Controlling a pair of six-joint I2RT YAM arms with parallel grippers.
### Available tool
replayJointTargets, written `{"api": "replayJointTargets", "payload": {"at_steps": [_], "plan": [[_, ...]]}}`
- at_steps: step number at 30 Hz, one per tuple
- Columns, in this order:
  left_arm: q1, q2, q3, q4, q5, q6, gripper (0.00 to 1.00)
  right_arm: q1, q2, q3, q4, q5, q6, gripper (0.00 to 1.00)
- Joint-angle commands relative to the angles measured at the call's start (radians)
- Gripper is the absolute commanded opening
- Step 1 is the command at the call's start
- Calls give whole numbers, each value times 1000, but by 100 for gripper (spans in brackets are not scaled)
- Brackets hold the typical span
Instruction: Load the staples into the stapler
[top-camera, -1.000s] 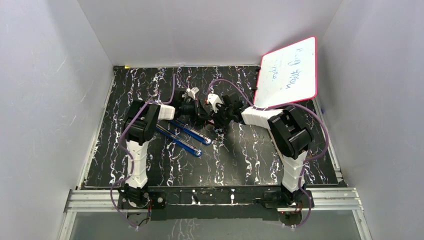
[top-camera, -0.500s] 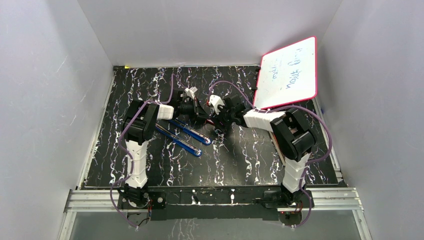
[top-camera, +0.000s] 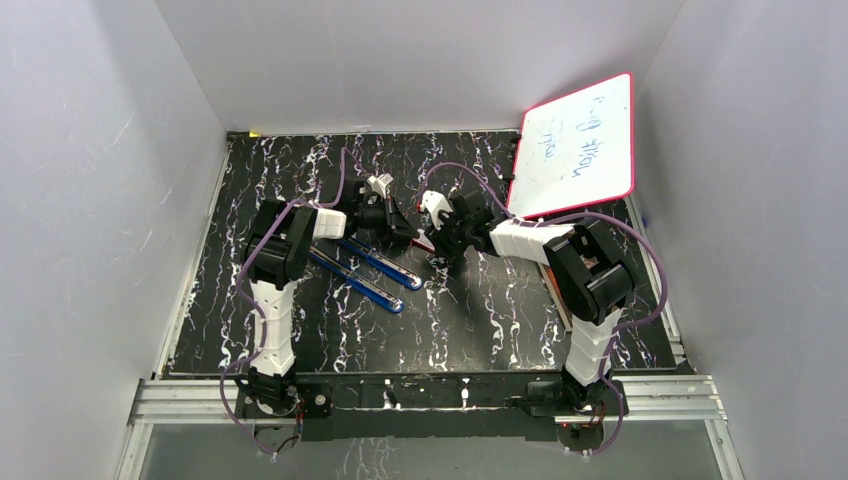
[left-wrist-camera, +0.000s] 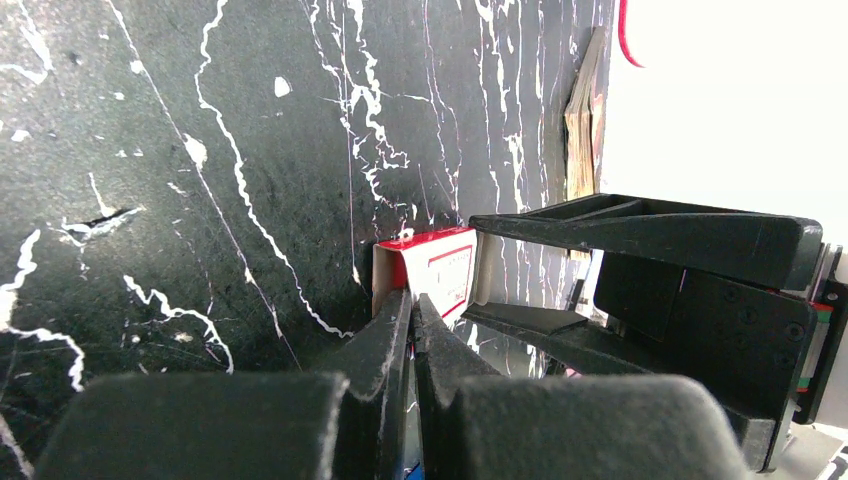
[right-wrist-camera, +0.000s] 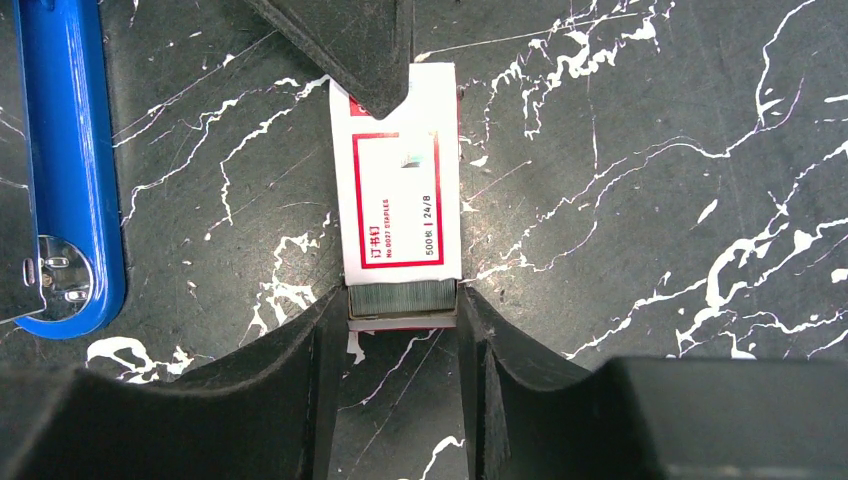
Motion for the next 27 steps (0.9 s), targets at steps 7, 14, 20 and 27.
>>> {"api": "replayJointTargets", "payload": {"at_steps": [7, 14, 20, 27], "plan": [[31, -41, 3, -27, 5, 18, 0, -8, -18, -24, -76, 24, -15, 46], [43, -42, 8, -36, 5, 23, 0, -7, -18, -26, -79, 26, -15, 47], [63, -47, 20, -58, 2, 41, 0, -6, -16, -26, -80, 22, -16, 46], [98, -50, 36, -79, 7, 56, 0, -7, -11, -21, -84, 21, -19, 46]]}}
